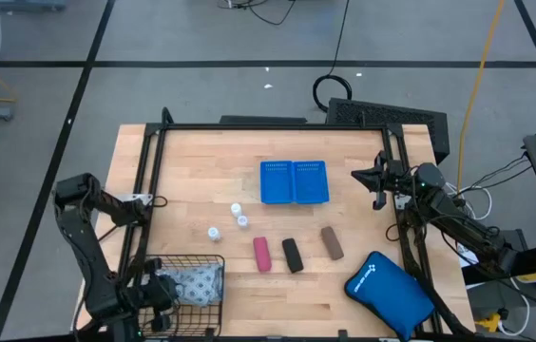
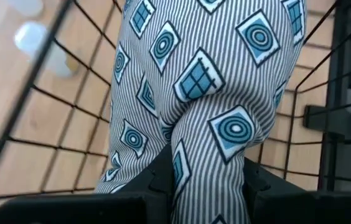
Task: Pick & place medical supplies in basket/bin
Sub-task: Put the blue patient gown into the black wire basket
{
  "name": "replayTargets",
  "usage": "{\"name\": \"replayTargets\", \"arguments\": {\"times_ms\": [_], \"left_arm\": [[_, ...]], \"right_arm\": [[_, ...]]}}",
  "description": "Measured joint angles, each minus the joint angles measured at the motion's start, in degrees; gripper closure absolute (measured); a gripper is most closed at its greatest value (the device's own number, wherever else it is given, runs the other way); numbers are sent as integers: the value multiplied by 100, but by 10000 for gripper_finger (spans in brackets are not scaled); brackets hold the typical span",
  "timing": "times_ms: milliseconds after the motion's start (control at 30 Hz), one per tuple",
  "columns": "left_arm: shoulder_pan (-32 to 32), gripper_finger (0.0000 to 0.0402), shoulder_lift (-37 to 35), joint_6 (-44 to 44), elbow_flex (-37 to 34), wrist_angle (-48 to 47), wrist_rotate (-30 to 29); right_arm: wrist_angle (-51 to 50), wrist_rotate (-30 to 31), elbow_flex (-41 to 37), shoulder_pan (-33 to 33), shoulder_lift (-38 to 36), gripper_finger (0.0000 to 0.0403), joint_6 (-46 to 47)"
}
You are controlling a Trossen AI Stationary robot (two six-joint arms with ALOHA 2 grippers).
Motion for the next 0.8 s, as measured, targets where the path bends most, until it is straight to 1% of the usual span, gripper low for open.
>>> {"name": "replayTargets", "arguments": {"times_ms": [100,133,200,333,400,467,633,800], "left_arm": [[-2,314,206,-363,0,96,45],[0,303,267,-522,0,132,44],[0,261,390,-820,0,143,45],[0,177,592,-1009,0,138,215],[0,147,654,-1121,0,138,278],[0,124,672,-1227,0,142,293],[0,92,637,-1099,-2,458,251],[0,89,494,-653,-2,908,214]], "right_arm": [[0,0,-1,-1,0,399,1],[-2,0,-2,0,0,399,-1],[0,0,-2,0,0,399,0],[0,0,-2,-2,0,399,1],[-1,0,-2,-2,0,399,1],[-1,0,-1,0,2,399,1],[-2,0,-2,-2,0,399,0],[0,0,0,-1,1,399,0]]}}
